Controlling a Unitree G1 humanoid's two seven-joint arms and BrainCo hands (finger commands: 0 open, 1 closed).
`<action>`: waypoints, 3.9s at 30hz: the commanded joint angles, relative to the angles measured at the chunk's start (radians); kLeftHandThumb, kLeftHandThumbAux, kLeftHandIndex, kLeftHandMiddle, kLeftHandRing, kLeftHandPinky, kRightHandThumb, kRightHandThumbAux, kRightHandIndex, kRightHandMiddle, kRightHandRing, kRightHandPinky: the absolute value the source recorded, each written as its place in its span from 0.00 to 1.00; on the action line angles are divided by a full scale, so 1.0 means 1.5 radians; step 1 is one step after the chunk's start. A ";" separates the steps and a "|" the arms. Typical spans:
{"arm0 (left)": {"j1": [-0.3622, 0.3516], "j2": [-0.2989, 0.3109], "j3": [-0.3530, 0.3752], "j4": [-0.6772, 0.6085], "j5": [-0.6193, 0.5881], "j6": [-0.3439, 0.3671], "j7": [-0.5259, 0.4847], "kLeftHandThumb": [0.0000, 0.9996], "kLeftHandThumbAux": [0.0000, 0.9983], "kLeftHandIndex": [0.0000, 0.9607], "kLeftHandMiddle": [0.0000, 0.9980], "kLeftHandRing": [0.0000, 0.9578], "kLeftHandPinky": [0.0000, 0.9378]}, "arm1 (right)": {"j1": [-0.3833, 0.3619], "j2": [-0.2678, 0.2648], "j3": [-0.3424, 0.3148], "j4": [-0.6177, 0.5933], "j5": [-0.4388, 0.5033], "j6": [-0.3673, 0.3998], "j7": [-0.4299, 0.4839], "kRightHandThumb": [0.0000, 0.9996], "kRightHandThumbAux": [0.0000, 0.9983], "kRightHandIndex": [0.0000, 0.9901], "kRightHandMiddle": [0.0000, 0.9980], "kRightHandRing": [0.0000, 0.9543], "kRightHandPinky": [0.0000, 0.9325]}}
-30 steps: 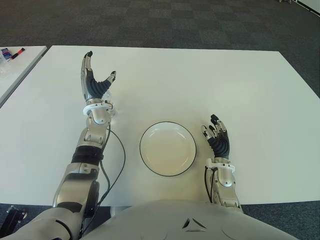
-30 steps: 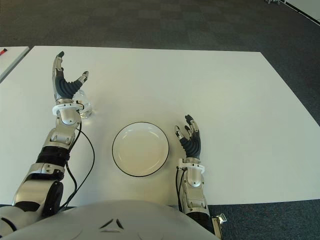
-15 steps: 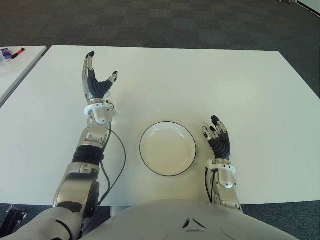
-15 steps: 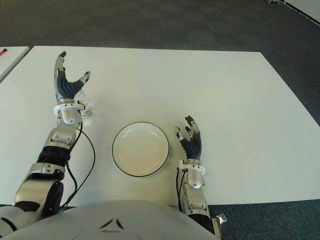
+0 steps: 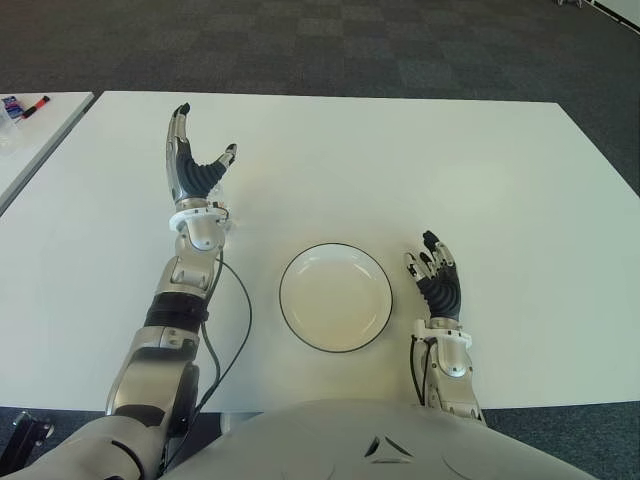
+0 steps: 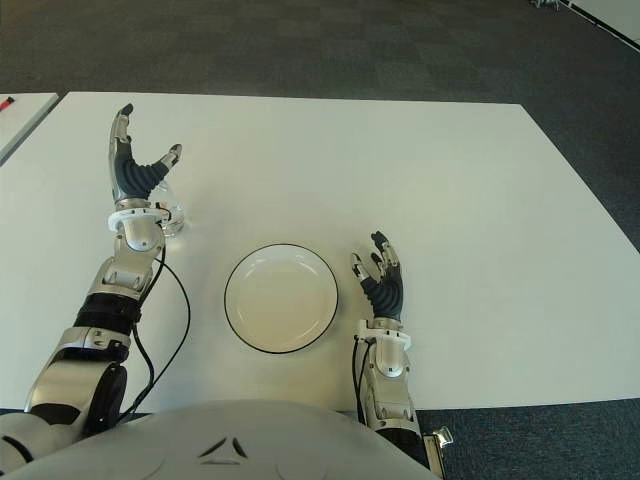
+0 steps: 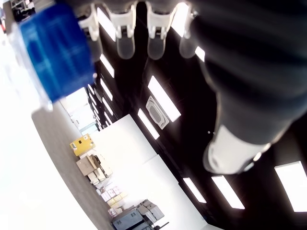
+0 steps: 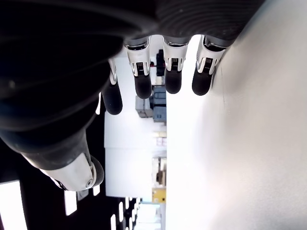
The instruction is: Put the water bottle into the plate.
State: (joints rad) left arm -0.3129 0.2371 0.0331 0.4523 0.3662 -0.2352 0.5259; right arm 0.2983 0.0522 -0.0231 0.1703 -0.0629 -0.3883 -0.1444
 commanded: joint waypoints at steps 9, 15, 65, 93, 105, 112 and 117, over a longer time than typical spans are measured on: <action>0.011 -0.002 0.010 0.009 0.008 0.031 0.024 0.19 0.77 0.02 0.04 0.05 0.09 | 0.010 0.007 -0.007 0.024 0.027 0.028 0.010 0.52 0.74 0.19 0.11 0.08 0.12; 0.013 -0.002 0.014 0.009 0.007 0.033 0.022 0.18 0.76 0.01 0.04 0.04 0.09 | 0.010 0.006 -0.007 0.026 0.029 0.023 0.013 0.52 0.74 0.18 0.11 0.09 0.13; 0.022 0.001 0.009 0.039 0.000 0.028 -0.002 0.22 0.76 0.01 0.05 0.04 0.10 | 0.014 0.001 -0.010 0.017 0.025 0.032 0.016 0.51 0.72 0.19 0.12 0.09 0.12; 0.018 -0.001 0.001 0.079 -0.009 0.003 -0.018 0.20 0.76 0.00 0.06 0.06 0.11 | 0.021 0.003 -0.018 0.015 0.030 0.028 0.024 0.49 0.77 0.19 0.13 0.09 0.12; 0.020 -0.001 -0.006 0.080 -0.008 0.004 -0.014 0.20 0.76 0.00 0.07 0.07 0.12 | 0.022 0.005 -0.022 0.019 0.033 0.024 0.028 0.47 0.79 0.18 0.12 0.09 0.12; 0.022 -0.002 -0.008 0.077 -0.010 0.005 -0.015 0.20 0.76 0.00 0.07 0.07 0.12 | 0.022 0.005 -0.024 0.021 0.031 0.021 0.027 0.47 0.80 0.18 0.12 0.09 0.12; 0.022 -0.003 -0.008 0.076 -0.011 0.006 -0.016 0.21 0.76 0.00 0.07 0.07 0.12 | 0.022 0.005 -0.025 0.022 0.032 0.020 0.028 0.47 0.80 0.19 0.13 0.09 0.12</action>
State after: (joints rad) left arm -0.2892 0.2404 0.0237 0.5586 0.3520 -0.2310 0.5035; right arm 0.3061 0.0533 -0.0530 0.1659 -0.0302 -0.3948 -0.1028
